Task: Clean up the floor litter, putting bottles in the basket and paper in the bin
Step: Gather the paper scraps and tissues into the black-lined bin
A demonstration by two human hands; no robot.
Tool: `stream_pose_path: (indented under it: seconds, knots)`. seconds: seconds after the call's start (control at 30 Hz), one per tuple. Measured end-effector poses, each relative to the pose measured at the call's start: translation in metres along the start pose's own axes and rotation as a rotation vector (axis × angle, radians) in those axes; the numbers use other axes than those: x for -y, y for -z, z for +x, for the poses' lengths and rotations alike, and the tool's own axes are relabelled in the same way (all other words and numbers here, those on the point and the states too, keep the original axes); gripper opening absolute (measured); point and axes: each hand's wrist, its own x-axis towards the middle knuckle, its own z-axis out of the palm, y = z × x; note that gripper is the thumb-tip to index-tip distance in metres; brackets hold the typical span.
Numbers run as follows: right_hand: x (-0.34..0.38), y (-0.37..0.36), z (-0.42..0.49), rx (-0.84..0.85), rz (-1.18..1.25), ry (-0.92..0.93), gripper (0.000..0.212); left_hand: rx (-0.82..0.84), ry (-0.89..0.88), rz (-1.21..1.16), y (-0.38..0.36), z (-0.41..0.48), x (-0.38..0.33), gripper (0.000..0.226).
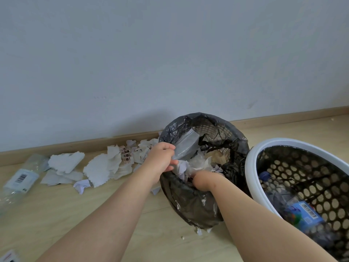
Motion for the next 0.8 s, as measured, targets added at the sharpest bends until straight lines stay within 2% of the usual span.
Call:
stream_pose_path:
  seconds: [0.23,0.33,0.4,0.5,0.6,0.7,0.8]
  knots:
    - [0.000,0.026,-0.016,-0.591,0.107,0.026,0.031,-0.017,-0.023,-0.006,0.008,0.002,0.000,0.019]
    - [0.011,0.032,-0.027,-0.783,0.227,0.151,0.025,-0.028,-0.033,0.004,0.011,0.002,0.001,0.020]
    - [0.019,0.034,-0.033,-0.821,0.312,0.289,0.021,-0.038,-0.048,0.029,0.015,0.004,0.004,0.021]
    - [0.034,0.028,-0.045,-0.769,0.334,0.485,0.019,-0.087,-0.042,0.071,0.028,0.006,0.015,0.022]
    - [0.044,-0.003,-0.041,-0.581,0.217,0.579,0.019,-0.175,-0.017,0.168,0.044,0.009,0.037,0.026]
    - [0.040,-0.040,-0.024,-0.357,0.152,0.515,0.022,-0.154,0.046,0.338,0.050,0.008,0.067,0.022]
    - [0.020,-0.067,-0.008,-0.210,0.102,0.375,0.025,0.014,0.113,0.521,0.043,0.004,0.098,0.023]
